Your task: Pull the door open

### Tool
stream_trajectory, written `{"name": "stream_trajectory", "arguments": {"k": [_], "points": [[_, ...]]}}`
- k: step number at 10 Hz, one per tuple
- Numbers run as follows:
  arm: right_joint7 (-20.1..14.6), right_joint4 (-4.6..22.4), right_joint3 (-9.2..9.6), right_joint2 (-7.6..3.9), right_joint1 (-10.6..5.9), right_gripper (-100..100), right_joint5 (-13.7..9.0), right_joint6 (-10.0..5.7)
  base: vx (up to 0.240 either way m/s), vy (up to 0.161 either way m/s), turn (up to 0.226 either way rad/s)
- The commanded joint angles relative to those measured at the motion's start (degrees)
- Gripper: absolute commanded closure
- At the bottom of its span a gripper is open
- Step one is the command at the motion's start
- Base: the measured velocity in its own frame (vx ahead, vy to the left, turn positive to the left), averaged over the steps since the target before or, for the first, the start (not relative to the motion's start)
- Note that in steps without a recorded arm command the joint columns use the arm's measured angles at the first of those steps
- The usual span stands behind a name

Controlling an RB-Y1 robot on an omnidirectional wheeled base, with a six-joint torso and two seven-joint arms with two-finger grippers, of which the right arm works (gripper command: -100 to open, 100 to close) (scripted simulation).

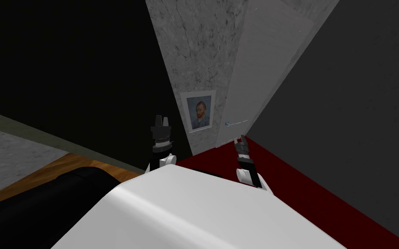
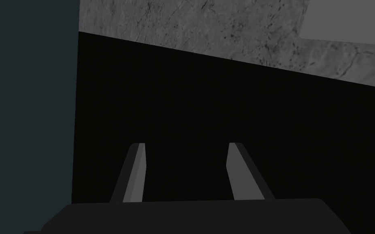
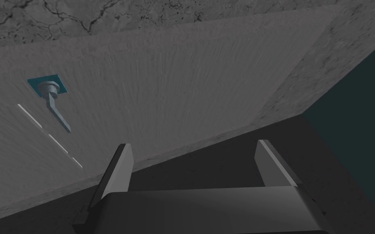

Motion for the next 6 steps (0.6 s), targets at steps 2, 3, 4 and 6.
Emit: {"name": "stream_trajectory", "arguments": {"k": [2,3,4,6], "points": [[-0.42,3.86,0.33,-0.67,-1.37,-100,-0.2,-1.16,0.073,-0.118,0.126],[-0.53,5.32,0.47,-0.87,-1.89,-100,-0.25,-1.59,0.071,-0.109,0.139],[-0.65,6.77,0.62,-1.07,-2.41,-100,-0.31,-2.01,0.072,-0.088,0.118],[-0.88,9.68,0.92,-1.45,-3.45,-100,-0.42,-2.86,0.062,-0.1,0.116]]}}
